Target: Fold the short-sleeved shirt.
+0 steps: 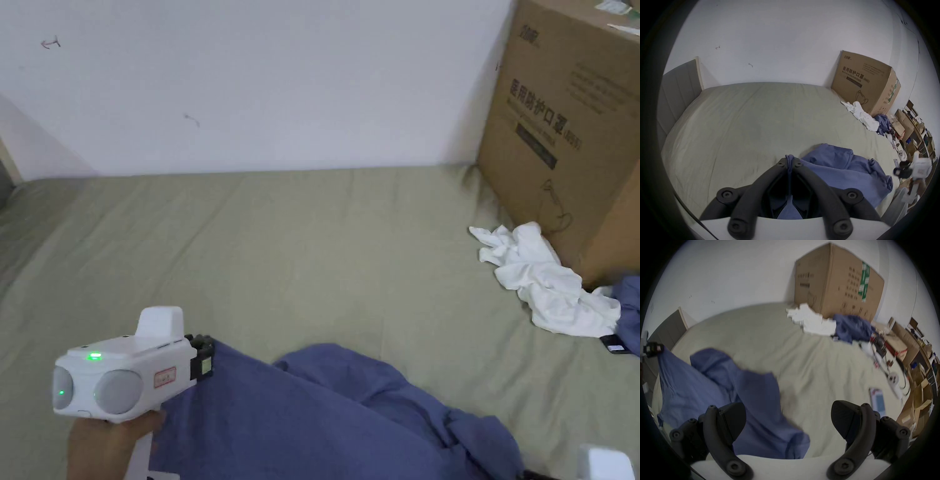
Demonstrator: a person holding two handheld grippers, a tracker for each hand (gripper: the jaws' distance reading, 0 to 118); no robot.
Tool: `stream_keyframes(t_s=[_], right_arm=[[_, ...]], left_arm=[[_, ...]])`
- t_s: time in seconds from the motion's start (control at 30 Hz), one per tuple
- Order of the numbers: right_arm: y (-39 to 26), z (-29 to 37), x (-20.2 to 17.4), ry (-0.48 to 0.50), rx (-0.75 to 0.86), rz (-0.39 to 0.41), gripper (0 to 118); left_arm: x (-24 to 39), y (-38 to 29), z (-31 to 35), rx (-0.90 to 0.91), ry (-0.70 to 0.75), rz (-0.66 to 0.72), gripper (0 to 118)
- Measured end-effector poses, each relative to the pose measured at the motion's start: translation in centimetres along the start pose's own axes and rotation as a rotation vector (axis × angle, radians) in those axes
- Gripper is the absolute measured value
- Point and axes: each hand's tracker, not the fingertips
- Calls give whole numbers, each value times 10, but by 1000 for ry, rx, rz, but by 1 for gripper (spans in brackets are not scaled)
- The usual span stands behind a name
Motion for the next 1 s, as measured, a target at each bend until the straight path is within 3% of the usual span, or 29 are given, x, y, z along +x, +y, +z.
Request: stream_keyframes(t_s=[0.13,0.23,0.3,0.33,0.47,0.6,0.83,1.0], right_arm=[[-25,-4,-7,9,-66,-37,88],[-36,-11,-3,36,-91,-49,67],[-40,-12,-2,47,-84,-51,19],[-40,-8,-4,84,-74,-70,10],[-34,10,0,50,-13,-25,9],[-6,62,-3,110,138,-30,9],[95,133,-15,192,422,54,9],[178,167,-37,197,594,109,9]], left_arm=[[-1,-6,14,4,15,15,1],[-2,-12,16,1,26,29,1],[-2,-16,17,-3,29,43,1],[-2,-19,19,-5,32,49,1],[-6,-25,26,4,55,56,1],[-16,-22,45,46,69,108,1],[-40,21,101,187,104,137,1],[-54,83,146,313,171,116,1]])
